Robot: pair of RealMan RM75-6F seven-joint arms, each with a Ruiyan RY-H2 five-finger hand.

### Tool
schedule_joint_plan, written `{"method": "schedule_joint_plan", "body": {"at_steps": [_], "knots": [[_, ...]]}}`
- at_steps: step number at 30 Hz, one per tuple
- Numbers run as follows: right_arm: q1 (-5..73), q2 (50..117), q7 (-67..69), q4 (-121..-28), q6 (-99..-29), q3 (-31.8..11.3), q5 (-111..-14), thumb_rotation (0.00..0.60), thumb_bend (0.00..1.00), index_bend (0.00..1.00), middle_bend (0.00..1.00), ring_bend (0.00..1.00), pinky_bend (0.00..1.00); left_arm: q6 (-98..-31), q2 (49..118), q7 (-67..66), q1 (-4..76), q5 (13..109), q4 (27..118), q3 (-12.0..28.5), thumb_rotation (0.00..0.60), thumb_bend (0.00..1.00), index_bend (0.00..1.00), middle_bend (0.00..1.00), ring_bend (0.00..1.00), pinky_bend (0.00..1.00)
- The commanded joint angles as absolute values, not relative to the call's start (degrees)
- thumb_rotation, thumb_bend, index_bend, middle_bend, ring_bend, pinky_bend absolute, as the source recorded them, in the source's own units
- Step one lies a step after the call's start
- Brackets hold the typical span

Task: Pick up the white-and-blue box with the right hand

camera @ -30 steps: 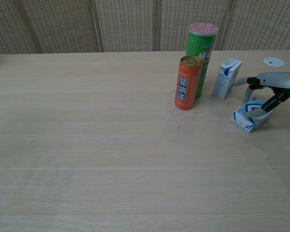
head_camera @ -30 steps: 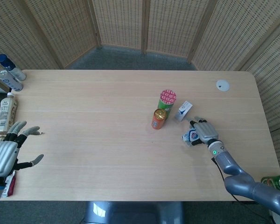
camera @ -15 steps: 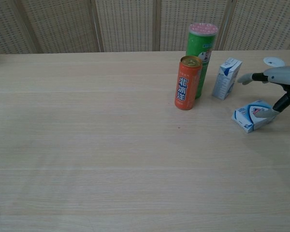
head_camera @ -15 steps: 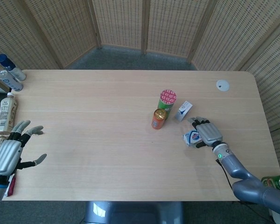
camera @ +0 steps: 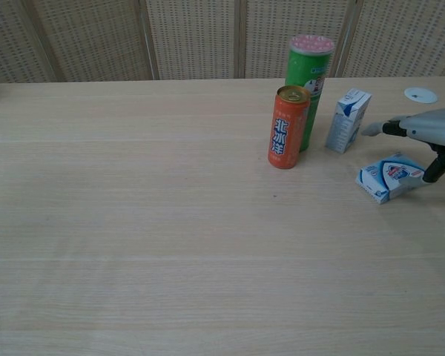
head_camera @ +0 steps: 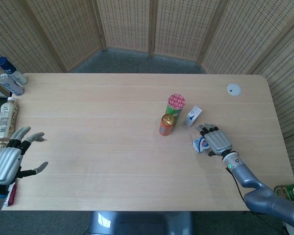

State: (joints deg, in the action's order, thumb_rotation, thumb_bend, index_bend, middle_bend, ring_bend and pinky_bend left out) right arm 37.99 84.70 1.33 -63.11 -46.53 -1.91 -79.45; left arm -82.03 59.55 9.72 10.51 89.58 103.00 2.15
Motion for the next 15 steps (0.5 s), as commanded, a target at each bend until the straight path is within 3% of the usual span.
{"method": "schedule_joint_plan", "body": {"at_steps": [1, 15], "knots": [[37.87, 85.55, 3.05, -61.39, -47.15, -1.22, -80.87, 0.596, 0.35, 0.0, 0.0, 0.0, 0.0, -82.02, 59.5, 9.63, 10.42, 89.42, 103.06, 2.09, 0.567, 0.27, 0.18, 0.33, 0.08, 0.0], [36.78, 86.78, 5.73, -58.4, -46.85, 0.08, -82.14, 0.6, 0.35, 0.0, 0.0, 0.0, 0.0, -81.93, 59.39, 9.88, 10.59, 89.69, 103.48, 2.11, 0.567, 0.27, 0.18, 0.33, 0.08, 0.0]]}}
